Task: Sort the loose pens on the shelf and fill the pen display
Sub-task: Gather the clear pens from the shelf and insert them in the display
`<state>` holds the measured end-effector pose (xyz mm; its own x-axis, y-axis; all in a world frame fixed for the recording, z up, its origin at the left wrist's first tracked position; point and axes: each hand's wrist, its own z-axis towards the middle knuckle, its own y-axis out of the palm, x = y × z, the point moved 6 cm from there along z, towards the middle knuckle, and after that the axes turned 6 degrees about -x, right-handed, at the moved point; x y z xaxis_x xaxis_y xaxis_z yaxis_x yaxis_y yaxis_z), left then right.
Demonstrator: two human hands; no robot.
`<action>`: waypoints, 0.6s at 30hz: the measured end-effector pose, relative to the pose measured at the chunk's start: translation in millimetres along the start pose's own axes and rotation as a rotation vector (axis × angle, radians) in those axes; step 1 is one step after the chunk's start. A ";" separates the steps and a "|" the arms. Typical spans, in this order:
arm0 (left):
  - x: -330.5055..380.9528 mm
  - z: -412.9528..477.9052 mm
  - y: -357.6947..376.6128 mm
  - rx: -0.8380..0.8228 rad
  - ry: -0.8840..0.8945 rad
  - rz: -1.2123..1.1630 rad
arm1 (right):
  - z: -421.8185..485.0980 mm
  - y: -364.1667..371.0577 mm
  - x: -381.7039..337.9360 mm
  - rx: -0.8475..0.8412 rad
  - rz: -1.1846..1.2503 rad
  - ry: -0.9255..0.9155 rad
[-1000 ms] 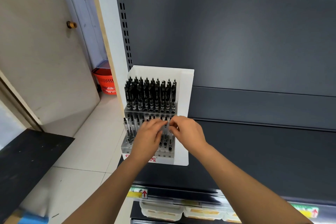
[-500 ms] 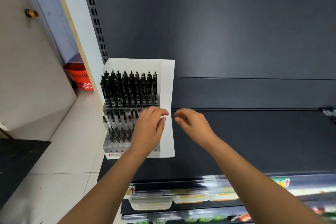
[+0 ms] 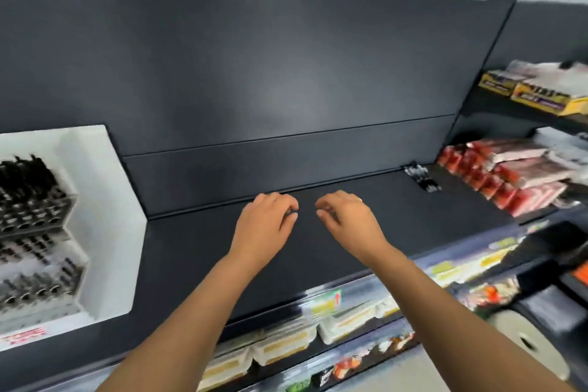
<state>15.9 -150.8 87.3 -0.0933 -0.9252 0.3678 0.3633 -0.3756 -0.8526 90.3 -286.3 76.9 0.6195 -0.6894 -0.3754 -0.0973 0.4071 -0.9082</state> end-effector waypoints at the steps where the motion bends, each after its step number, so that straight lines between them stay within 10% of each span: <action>1: 21.6 11.8 16.3 -0.026 0.018 0.011 | -8.4 -12.0 28.4 0.005 -0.020 0.033; 18: 177.3 212.4 202.6 -0.321 0.145 -0.030 | -1.6 -99.0 318.8 -0.083 -0.167 0.398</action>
<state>269.9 -379.4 58.6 -0.2388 -0.9028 0.3577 0.0502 -0.3793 -0.9239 296.2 -547.3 46.8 0.2855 -0.9252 -0.2499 -0.0934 0.2327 -0.9681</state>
